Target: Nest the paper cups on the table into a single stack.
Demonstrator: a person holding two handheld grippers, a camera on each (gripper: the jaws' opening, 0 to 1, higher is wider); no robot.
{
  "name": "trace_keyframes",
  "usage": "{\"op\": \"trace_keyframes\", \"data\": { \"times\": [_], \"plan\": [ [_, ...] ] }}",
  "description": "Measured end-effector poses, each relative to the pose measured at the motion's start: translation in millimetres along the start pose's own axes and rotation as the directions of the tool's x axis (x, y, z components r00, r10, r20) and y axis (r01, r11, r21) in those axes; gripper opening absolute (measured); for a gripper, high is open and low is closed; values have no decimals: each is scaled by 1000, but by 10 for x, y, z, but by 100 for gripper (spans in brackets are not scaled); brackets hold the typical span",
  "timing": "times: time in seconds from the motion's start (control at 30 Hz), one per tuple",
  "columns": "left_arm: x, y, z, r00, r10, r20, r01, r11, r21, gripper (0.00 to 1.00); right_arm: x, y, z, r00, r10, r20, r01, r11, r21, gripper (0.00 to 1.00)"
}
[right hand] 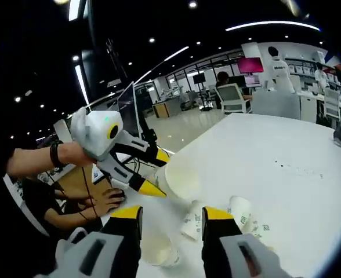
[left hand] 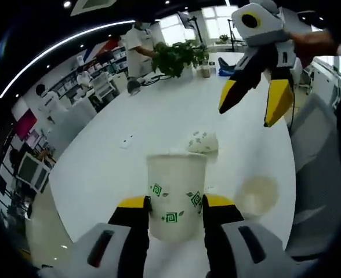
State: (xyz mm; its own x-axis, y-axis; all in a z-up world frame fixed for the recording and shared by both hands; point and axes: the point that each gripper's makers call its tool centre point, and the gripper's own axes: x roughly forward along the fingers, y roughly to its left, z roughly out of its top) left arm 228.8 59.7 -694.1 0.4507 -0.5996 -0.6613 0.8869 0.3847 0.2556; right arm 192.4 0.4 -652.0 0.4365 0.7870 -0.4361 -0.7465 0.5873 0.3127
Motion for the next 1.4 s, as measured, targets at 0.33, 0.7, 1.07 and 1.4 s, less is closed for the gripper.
{"op": "trace_keyframes", "data": {
  "times": [0.33, 0.7, 1.07, 1.4],
  "plan": [
    [-69, -477, 287, 998, -51, 28, 46, 986, 158, 35, 128, 185, 11, 998, 67, -7, -67, 997, 43, 34],
    [-98, -760, 392, 995, -77, 58, 66, 981, 180, 35, 124, 460, -50, 987, 159, -29, -157, 985, 69, 6],
    [-236, -746, 306, 995, -42, 87, 35, 996, 82, 39, 70, 531, -181, 984, 152, -94, -152, 988, 5, 0],
    [-398, -800, 54, 996, -10, 88, 15, 999, -46, 48, 43, 614, -527, 963, 102, -250, -141, 980, -144, 0]
  ]
}}
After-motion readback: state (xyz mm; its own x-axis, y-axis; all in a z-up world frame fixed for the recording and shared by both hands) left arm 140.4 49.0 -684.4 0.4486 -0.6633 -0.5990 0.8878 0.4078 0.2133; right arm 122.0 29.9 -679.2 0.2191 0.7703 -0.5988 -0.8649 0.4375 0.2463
